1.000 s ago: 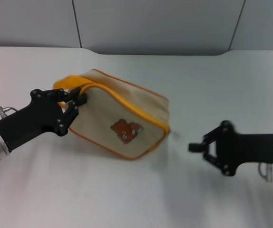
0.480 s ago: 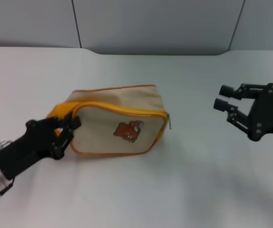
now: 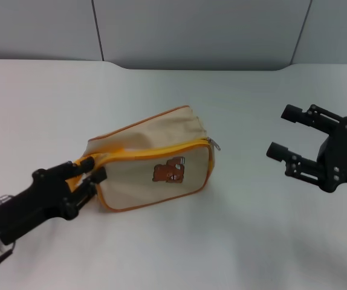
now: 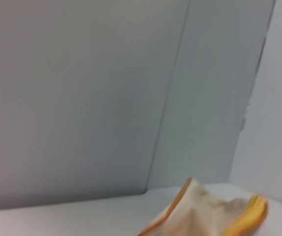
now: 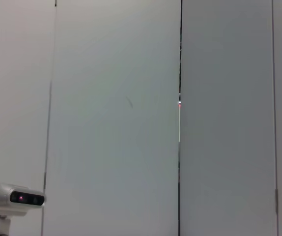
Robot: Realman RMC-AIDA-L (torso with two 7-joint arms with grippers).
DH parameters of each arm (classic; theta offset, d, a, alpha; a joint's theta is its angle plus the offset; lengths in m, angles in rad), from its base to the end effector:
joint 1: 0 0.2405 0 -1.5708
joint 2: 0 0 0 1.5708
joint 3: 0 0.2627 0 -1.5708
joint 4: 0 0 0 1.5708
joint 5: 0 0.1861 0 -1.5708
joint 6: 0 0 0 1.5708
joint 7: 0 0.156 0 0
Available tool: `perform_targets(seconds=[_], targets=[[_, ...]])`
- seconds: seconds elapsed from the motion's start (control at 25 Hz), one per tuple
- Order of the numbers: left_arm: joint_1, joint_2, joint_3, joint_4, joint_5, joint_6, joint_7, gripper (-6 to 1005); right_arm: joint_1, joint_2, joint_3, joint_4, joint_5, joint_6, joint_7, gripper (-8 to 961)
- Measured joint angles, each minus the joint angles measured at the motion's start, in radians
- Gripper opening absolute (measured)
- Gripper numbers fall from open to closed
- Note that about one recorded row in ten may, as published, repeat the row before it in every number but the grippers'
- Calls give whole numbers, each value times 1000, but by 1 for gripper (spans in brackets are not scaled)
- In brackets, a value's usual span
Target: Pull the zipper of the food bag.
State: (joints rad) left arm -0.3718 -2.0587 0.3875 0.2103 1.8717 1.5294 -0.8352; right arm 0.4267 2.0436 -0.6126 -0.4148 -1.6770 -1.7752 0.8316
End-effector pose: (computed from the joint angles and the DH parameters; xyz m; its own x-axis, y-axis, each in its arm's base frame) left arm -0.3031 0.2641 -0.0292 0.6379 0.2168 0.7390 0.6106 -0.7271 -0.3137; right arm 0.2499 0.2801 0.0103 0.6583 0.0858 -0.7478 -0.2860 -0.8905 -0.3539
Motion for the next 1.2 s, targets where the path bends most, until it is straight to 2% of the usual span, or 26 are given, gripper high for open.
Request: perform_targets(seconds=[0.08,0.12,0.2,0.24,0.28,0.32,0.36,0.4,0.48,0.52,0.56,0.64,0.8,1.2], targets=[[9,9,-10,11,-8,45,-32,228,-2,-1,-3,3,-1,-7,21,548],[18,20,-33,26,-15,110,-79,237,-3,-2,-10,5,-5,-12,49,593],[20,26,-38,31,-15,144,-93,331,-3,-5,-16,5,-11,-17,64,679],[18,39,-14,44,7,215,-105,377,-2,-8,-25,5,-34,-28,88,722],[18,39,-14,44,7,215,-105,424,-2,-8,-25,5,-34,-28,88,765],[9,46,46,65,42,270,-107,471,4,-13,-29,-1,-86,-49,118,808],[9,46,46,65,42,270,-107,500,4,-13,-29,-1,-86,-49,118,826],[3,47,83,77,59,291,-110,529,16,-20,-29,-6,-146,-69,141,844],[-2,46,110,86,70,304,-113,588,21,-24,-29,-8,-179,-79,152,844],[-11,45,156,97,85,316,-122,617,31,-29,-29,-10,-231,-90,164,843],[-11,45,156,97,85,316,-122,646,31,-29,-29,-10,-231,-90,164,843],[-35,39,255,123,144,315,-165,704,38,-28,-29,-10,-288,-93,166,843],[-39,37,261,125,159,315,-168,819,46,-23,-29,-9,-333,-92,168,843],[-42,36,264,126,170,316,-172,818,53,-17,-30,-2,-371,-83,172,842]])
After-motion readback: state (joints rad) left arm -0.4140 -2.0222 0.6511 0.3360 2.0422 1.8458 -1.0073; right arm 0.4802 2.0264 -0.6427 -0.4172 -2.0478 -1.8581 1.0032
